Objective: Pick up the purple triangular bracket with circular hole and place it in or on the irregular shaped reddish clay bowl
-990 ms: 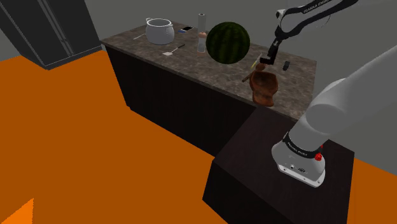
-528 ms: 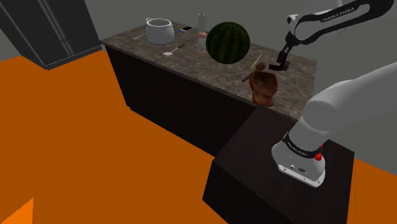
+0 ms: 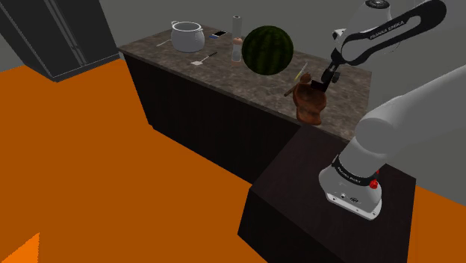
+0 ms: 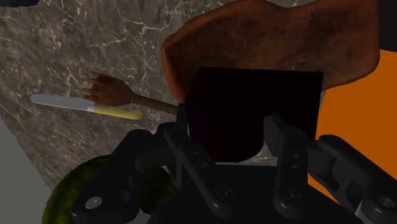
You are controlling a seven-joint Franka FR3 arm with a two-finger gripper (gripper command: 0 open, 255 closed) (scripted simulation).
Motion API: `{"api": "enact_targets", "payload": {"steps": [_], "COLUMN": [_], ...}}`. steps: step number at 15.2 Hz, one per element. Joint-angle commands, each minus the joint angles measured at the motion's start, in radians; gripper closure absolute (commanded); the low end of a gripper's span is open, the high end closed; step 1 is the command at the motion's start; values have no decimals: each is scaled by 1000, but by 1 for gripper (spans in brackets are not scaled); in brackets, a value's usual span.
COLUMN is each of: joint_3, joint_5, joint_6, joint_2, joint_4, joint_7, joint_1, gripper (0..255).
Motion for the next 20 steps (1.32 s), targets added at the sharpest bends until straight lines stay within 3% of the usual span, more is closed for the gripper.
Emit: {"api": "enact_targets", "payload": {"steps": [1,6,14,15,20], "joint_3": [-9,-40,-39,-39,-39], "joint_5": [-7,-21,-21,-21,-21], "joint_6": [37,148,148,148,148], "joint_2": [27,119,119,119,120], "joint_4": [-9,-29,-29,-29,-29], "joint_7": [7,23,22,22,22], "joint_1": [1,7,7,7,7], "gripper": [255,255,255,0,0]}}
